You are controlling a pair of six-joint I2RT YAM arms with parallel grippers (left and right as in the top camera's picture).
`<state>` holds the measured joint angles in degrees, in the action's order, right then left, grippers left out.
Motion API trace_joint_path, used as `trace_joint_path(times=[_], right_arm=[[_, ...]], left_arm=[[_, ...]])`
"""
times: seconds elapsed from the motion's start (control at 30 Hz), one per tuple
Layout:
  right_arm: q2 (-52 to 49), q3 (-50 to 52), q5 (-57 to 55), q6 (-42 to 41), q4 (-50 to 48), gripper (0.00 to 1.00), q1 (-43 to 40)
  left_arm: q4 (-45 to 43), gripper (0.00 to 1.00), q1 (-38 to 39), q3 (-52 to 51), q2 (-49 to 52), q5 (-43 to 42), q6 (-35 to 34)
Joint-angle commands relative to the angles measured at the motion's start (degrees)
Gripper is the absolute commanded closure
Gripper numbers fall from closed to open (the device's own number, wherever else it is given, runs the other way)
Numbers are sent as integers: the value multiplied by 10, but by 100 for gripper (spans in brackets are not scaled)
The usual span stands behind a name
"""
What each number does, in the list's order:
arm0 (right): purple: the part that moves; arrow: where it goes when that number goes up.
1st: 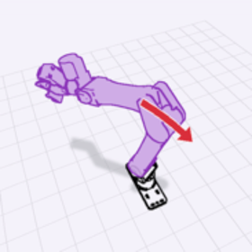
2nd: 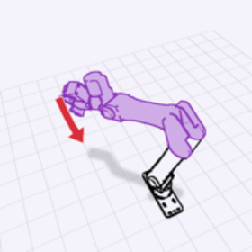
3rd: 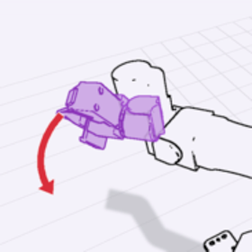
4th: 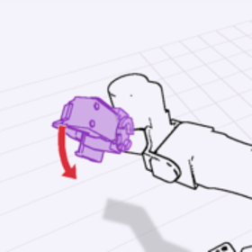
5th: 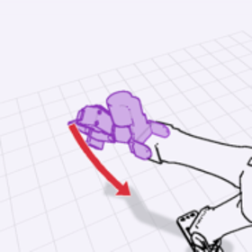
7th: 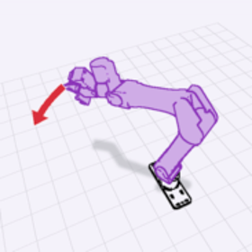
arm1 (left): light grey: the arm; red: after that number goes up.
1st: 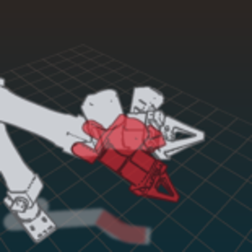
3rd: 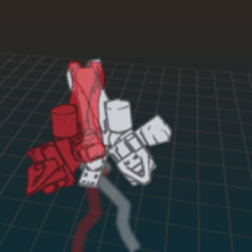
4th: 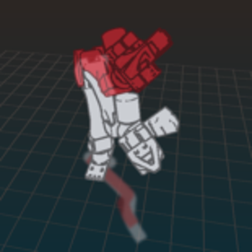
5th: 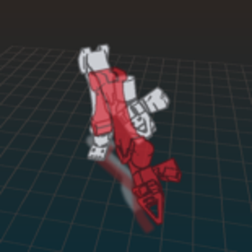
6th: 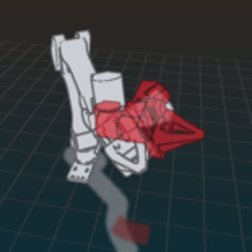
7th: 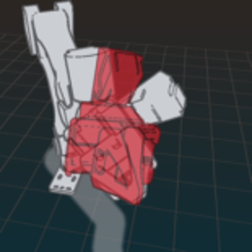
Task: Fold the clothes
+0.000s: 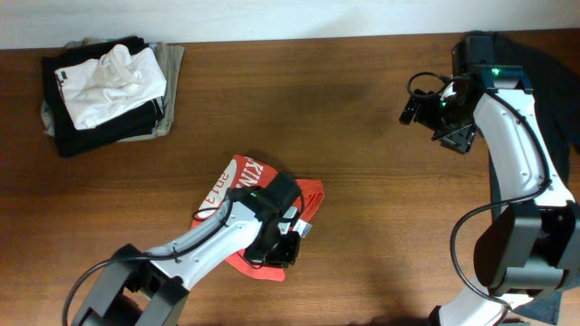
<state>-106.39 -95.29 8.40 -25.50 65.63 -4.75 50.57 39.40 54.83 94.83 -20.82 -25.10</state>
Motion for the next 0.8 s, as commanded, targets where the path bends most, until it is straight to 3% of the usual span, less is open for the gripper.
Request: trace_joint_path(times=[0.0, 0.17, 0.23, 0.5, 0.77], right_arm=[[2, -2, -8, 0, 0, 1, -2], [2, -2, -8, 0, 0, 1, -2], [2, -2, -8, 0, 0, 1, -2], [2, -2, -8, 0, 0, 1, -2], [2, -2, -7, 0, 0, 1, -2]], left_arm=[[32, 96, 1, 113, -44, 3, 70], [17, 88, -2, 221, -64, 215, 76], [-15, 87, -12, 219, -62, 250, 76], [-63, 87, -38, 211, 79, 240, 76], [-76, 88, -31, 211, 156, 114, 76]])
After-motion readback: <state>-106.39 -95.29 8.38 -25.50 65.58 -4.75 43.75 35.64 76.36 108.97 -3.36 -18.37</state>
